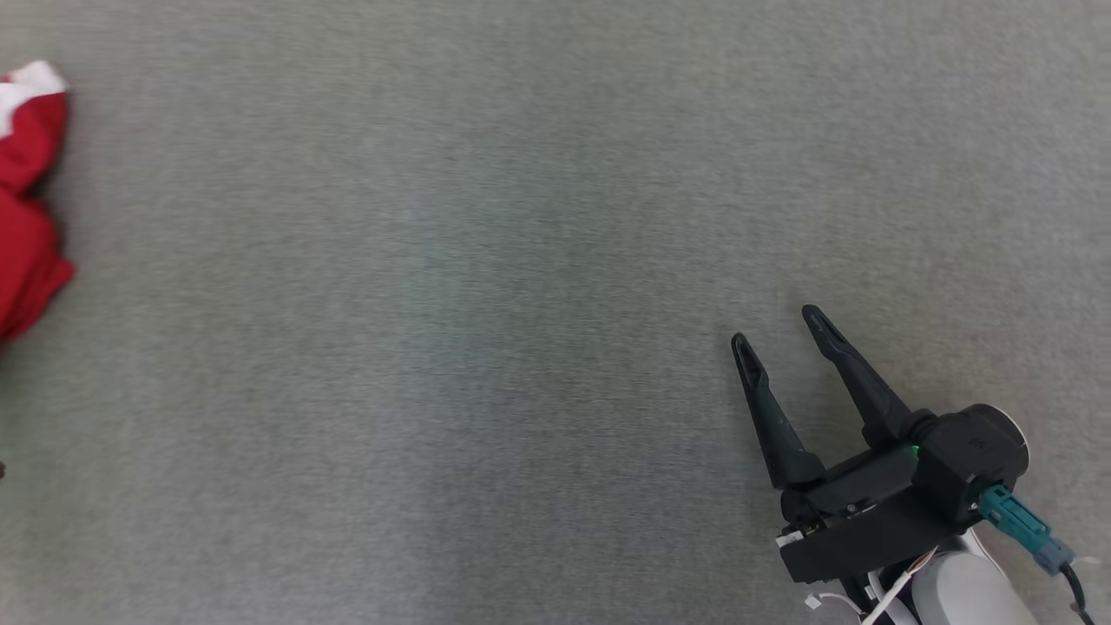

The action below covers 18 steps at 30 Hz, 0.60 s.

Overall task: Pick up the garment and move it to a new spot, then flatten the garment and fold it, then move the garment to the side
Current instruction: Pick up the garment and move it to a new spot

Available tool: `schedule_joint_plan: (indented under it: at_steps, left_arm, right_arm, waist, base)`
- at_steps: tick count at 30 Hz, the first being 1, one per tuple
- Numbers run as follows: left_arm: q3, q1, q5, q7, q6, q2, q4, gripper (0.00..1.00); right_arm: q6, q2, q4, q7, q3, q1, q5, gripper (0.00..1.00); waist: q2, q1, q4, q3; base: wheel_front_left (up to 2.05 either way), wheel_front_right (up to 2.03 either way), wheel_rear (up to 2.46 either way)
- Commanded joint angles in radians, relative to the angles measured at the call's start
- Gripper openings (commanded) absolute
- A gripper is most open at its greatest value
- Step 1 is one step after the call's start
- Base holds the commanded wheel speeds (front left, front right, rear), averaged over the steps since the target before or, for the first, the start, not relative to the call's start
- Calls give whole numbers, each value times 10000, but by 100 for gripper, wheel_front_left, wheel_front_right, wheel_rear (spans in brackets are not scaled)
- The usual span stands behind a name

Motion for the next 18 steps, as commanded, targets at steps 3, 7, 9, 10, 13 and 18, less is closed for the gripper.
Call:
schedule_joint_plan:
  at_steps: [3,7,9,10,13,18]
  left_arm:
    - [-54,500,129,345,381,14,-12,100]
    - [-266,945,260,728,509,29,-2,72]
    - [-362,1218,346,733,406,26,-144,0]
    - [-407,1298,392,694,342,41,-229,0]
    - [-386,1395,404,446,111,105,-532,0]
    - [-102,1248,382,-682,-726,160,-1206,0]
  right_arm:
    - [-26,91,152,-163,1,-4,86,100]
    - [-26,130,266,-223,-9,12,93,100]
    - [-26,156,319,-252,-30,41,98,100]
    - [-26,170,350,-265,-51,53,105,100]
    - [-26,179,459,-321,-57,114,133,100]
    - [-26,261,699,-418,21,237,306,100]
  waist:
    - [-2,-2,-863,514]
    - [-2,-2,-945,333]
    - [-2,-2,-946,165]
    - [-2,-2,-926,57]
    - [-2,-2,-835,-315]
    - [-2,-2,-673,-1103]
  base:
    - [0,0,0]
    - [0,0,0]
    - [0,0,0]
    - [0,0,0]
    - [0,0,0]
    - [0,0,0]
